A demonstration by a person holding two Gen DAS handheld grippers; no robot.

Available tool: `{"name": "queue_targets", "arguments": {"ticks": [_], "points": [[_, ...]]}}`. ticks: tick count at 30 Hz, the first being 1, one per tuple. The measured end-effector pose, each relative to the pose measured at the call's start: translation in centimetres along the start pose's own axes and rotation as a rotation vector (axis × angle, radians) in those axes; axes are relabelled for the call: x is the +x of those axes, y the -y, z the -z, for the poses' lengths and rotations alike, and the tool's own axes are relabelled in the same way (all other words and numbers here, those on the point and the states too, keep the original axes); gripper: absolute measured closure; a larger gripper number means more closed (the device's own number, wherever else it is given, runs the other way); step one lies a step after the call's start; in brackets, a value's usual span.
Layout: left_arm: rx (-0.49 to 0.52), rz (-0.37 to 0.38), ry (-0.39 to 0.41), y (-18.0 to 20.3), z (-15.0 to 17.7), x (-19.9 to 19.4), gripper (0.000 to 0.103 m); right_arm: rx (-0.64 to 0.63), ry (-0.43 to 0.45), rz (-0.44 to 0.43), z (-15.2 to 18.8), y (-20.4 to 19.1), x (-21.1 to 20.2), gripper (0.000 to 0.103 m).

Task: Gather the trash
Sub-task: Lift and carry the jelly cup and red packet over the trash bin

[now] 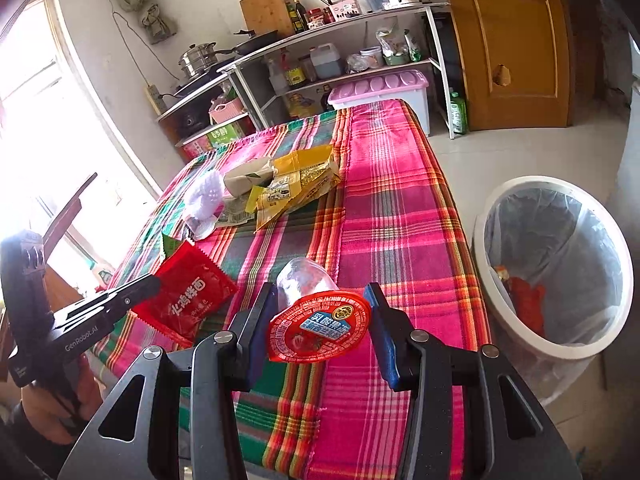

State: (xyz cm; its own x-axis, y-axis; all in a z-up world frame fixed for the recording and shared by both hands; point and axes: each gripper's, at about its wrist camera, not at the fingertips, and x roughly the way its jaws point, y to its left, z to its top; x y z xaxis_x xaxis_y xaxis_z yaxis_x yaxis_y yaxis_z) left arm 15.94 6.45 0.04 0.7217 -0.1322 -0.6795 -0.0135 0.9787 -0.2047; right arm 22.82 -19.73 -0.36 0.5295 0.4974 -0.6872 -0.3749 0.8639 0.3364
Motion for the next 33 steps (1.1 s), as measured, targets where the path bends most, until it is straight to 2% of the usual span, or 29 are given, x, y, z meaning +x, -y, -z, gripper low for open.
{"name": "queue_targets", "arguments": {"ticks": [5, 9, 16, 22, 28, 30, 33], "points": [[0.026, -0.004, 0.006, 0.4, 1.0, -0.5, 0.069, 0.002, -0.006, 0.001, 0.1, 0.0, 0.1, 0.058], [0.017, 0.03, -0.012, 0.3, 1.2, 0.1, 0.069, 0.0, -0.01, 0.001, 0.2, -0.1, 0.2, 0.058], [0.041, 0.047, 0.046, 1.0, 0.9, -1.5, 0.069, -0.002, -0.014, 0.002, 0.1, 0.0, 0.3, 0.058], [0.055, 0.068, 0.01, 1.3, 1.1, -0.4, 0.069, -0.001, -0.015, 0.001, 0.1, 0.0, 0.3, 0.058], [0.057, 0.045, -0.037, 1.1, 0.8, 1.9, 0.085, -0.002, -0.013, 0.0, 0.2, 0.0, 0.2, 0.058], [0.066, 0.044, -0.045, 1.3, 0.7, 2.4, 0.094, -0.006, -0.011, 0.0, 0.2, 0.0, 0.2, 0.058], [0.072, 0.029, -0.066, 1.4, 0.8, 3.1, 0.098, -0.005, -0.009, 0.001, 0.3, 0.0, 0.1, 0.058]]}}
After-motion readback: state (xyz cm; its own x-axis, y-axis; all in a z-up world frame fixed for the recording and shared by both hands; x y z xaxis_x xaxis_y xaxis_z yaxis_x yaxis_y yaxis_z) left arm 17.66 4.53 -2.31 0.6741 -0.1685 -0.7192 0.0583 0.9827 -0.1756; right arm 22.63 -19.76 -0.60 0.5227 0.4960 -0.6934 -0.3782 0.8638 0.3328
